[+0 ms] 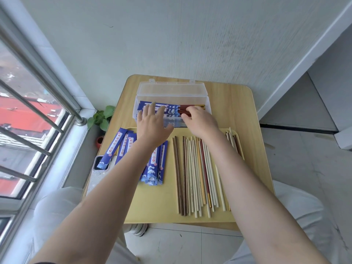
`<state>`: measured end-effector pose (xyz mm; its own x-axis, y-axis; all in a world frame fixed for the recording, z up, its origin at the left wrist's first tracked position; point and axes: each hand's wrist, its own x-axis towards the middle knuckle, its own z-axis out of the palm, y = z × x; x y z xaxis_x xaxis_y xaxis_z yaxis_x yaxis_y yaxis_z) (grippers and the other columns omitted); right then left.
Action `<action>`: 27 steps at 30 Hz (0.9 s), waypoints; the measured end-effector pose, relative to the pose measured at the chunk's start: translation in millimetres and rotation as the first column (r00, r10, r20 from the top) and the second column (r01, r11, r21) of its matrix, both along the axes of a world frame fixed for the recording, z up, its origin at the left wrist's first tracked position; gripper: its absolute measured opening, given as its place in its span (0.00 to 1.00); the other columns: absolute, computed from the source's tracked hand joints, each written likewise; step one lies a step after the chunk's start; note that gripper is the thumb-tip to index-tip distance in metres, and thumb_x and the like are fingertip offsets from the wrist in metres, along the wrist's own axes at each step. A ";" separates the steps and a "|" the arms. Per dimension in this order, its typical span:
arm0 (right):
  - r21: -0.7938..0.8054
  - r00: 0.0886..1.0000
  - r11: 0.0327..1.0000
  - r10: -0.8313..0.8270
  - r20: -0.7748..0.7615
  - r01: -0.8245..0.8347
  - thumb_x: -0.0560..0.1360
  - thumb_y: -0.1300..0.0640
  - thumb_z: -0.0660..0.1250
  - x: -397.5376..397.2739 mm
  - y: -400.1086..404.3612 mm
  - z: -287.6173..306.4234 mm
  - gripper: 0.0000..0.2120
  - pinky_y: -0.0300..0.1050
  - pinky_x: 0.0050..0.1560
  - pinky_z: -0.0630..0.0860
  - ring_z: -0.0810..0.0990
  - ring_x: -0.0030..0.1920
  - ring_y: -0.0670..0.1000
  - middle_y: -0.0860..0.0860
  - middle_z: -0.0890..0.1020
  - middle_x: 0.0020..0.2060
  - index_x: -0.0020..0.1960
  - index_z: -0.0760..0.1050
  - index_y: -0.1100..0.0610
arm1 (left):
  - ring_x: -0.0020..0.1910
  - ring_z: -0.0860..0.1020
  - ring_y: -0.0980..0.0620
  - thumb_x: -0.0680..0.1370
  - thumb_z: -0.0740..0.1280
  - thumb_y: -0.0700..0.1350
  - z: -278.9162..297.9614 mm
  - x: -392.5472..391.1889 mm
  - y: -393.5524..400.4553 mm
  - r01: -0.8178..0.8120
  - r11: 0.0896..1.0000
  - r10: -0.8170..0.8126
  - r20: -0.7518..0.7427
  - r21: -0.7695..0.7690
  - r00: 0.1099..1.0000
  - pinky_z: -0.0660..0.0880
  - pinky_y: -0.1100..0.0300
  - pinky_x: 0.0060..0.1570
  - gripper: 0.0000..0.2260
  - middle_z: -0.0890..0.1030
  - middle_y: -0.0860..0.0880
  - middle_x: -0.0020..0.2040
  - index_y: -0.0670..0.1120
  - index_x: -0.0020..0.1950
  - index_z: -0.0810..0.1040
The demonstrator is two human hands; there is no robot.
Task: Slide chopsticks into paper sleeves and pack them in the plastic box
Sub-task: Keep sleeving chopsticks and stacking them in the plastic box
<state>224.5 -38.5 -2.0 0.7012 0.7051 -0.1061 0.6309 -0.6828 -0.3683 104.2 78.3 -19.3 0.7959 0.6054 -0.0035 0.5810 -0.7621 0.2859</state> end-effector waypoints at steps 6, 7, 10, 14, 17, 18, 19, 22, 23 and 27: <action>0.214 0.998 0.977 -0.004 -0.064 0.018 0.82 0.57 0.58 -61.8 -7.9 -16.2 0.08 0.45 0.36 0.67 0.76 0.39 0.53 0.51 0.78 0.43 0.48 0.75 0.56 | 0.45 0.76 0.42 0.79 0.62 0.44 -11.8 -43.8 -31.5 -0.202 0.973 0.196 -0.059 -0.116 0.979 0.70 0.53 0.39 0.05 0.78 0.43 0.52 0.43 0.49 0.72; 0.146 0.994 0.989 0.026 -0.108 -0.010 0.81 0.56 0.59 -72.3 -8.7 -21.2 0.08 0.46 0.35 0.69 0.76 0.39 0.54 0.51 0.79 0.41 0.47 0.75 0.56 | 0.47 0.77 0.41 0.79 0.62 0.45 -17.1 -49.3 -35.7 -0.206 0.972 0.189 -0.144 -0.116 0.971 0.69 0.53 0.39 0.06 0.78 0.44 0.53 0.44 0.49 0.69; -0.010 0.965 0.997 0.073 -0.252 -0.078 0.80 0.55 0.60 -100.8 -11.5 -36.2 0.08 0.47 0.41 0.75 0.79 0.42 0.55 0.52 0.81 0.44 0.48 0.77 0.56 | 0.53 0.78 0.42 0.80 0.64 0.51 -31.0 -64.0 -45.4 -0.198 0.976 0.173 -0.237 -0.088 0.956 0.68 0.53 0.39 0.12 0.76 0.44 0.55 0.44 0.54 0.67; -0.003 0.935 1.000 0.005 -0.354 -0.006 0.80 0.56 0.58 -117.5 -19.4 -44.1 0.09 0.47 0.44 0.75 0.79 0.47 0.55 0.51 0.81 0.50 0.55 0.76 0.54 | 0.52 0.78 0.41 0.81 0.65 0.53 -35.1 -72.7 -49.1 -0.222 0.966 0.193 -0.201 -0.131 0.960 0.70 0.52 0.38 0.17 0.76 0.43 0.56 0.42 0.61 0.68; 0.045 0.921 0.998 -0.025 -0.388 0.046 0.81 0.58 0.57 -120.1 -25.7 -40.0 0.11 0.46 0.45 0.73 0.78 0.49 0.53 0.50 0.80 0.52 0.58 0.76 0.54 | 0.46 0.75 0.42 0.81 0.64 0.46 -34.8 -76.5 -46.3 -0.253 0.942 0.244 -0.070 -0.222 0.967 0.69 0.53 0.39 0.11 0.77 0.41 0.54 0.40 0.58 0.72; 0.074 0.912 0.995 -0.034 -0.410 0.071 0.81 0.58 0.57 -120.7 -27.4 -38.4 0.11 0.45 0.45 0.73 0.77 0.49 0.51 0.49 0.80 0.51 0.58 0.76 0.53 | 0.44 0.74 0.43 0.81 0.62 0.44 -34.4 -78.3 -45.5 -0.268 0.933 0.271 -0.023 -0.239 0.962 0.69 0.53 0.38 0.09 0.78 0.41 0.52 0.39 0.57 0.73; 0.108 0.901 0.989 -0.042 -0.432 0.098 0.81 0.58 0.58 -120.9 -28.9 -37.0 0.10 0.44 0.44 0.73 0.77 0.49 0.50 0.47 0.79 0.50 0.58 0.77 0.53 | 0.42 0.73 0.44 0.81 0.61 0.42 -32.7 -80.0 -45.0 -0.280 0.927 0.297 0.035 -0.248 0.954 0.69 0.53 0.38 0.08 0.79 0.41 0.51 0.39 0.56 0.74; 0.190 0.870 0.969 -0.046 -0.490 0.158 0.82 0.55 0.59 -120.9 -32.3 -34.3 0.09 0.42 0.40 0.71 0.77 0.46 0.48 0.47 0.80 0.50 0.57 0.77 0.52 | 0.41 0.77 0.45 0.80 0.63 0.41 -29.0 -82.8 -43.2 -0.306 0.887 0.392 0.215 -0.346 0.895 0.73 0.53 0.38 0.06 0.81 0.43 0.46 0.40 0.53 0.77; 0.212 0.857 0.963 -0.037 -0.514 0.168 0.82 0.52 0.60 -121.4 -33.3 -33.2 0.08 0.43 0.40 0.71 0.78 0.44 0.48 0.47 0.80 0.48 0.57 0.76 0.52 | 0.41 0.78 0.45 0.79 0.64 0.42 -24.7 -82.6 -43.9 -0.320 0.840 0.460 0.261 -0.439 0.849 0.76 0.52 0.40 0.06 0.81 0.45 0.46 0.41 0.53 0.77; 0.283 0.813 0.938 0.004 -0.583 0.198 0.74 0.40 0.71 -127.9 -42.2 -24.8 0.22 0.43 0.40 0.75 0.79 0.42 0.46 0.45 0.79 0.43 0.62 0.72 0.50 | 0.42 0.83 0.47 0.75 0.69 0.40 -9.3 -77.6 -49.7 -0.275 0.430 0.771 0.191 -0.860 0.607 0.82 0.47 0.47 0.08 0.83 0.46 0.48 0.44 0.53 0.76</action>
<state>96.6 -80.6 -26.9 0.6515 0.7013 -0.2895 0.1757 -0.5107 -0.8416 26.6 28.6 -28.6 0.3198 0.8722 -0.3702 0.3489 0.2548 0.9018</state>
